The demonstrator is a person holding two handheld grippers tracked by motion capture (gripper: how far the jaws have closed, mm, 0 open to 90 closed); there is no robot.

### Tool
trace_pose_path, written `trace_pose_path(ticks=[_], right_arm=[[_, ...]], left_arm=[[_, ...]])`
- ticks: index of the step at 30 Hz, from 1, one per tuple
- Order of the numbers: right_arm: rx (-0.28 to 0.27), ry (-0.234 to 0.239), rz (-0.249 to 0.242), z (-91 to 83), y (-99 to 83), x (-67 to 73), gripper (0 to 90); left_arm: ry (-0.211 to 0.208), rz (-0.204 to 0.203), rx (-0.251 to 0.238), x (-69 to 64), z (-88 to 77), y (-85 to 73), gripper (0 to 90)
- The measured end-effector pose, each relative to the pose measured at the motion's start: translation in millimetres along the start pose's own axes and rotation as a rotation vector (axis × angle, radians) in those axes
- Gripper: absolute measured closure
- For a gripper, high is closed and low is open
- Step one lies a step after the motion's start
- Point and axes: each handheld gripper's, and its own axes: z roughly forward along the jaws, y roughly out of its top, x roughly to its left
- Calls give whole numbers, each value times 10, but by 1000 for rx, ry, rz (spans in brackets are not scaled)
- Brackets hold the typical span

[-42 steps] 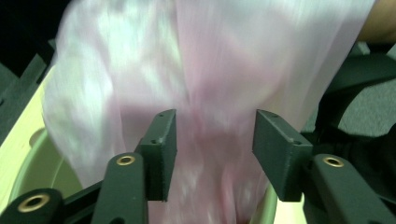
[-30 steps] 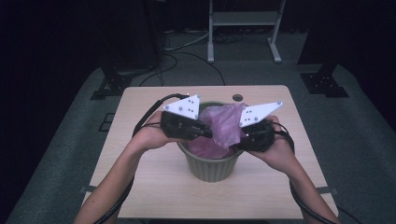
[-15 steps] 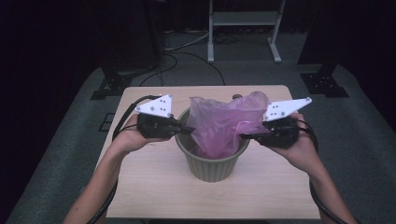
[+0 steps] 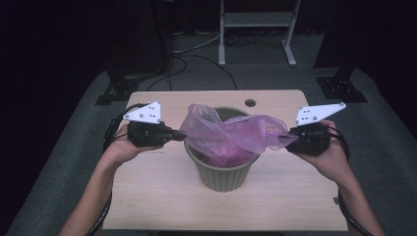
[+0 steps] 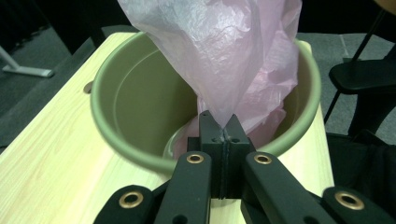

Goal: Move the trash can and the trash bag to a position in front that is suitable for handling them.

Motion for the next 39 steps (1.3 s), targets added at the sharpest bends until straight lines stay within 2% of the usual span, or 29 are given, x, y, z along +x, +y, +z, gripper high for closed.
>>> trace_pose_path(ticks=[11,18,25,30,34,39], right_arm=[[26,-30,5,-56,-53,-52,892],[45,-36,5,-95,-71,-63,892],[85,-7,-5,-12,-131,-22,895],[111,10,3,66,-213,-16,897],[111,18,8,117,-254,-22,898],[101,26,21,180,-285,-61,899]], left_arm=[[47,-43,-10,58,-197,-164,900],[58,-69,-13,98,-267,-263,900],[47,-80,7,61,-218,-420,900],[29,-101,-5,46,-147,-570,900],[21,-113,-11,56,-53,-666,900],[31,-115,-9,128,78,-696,900]])
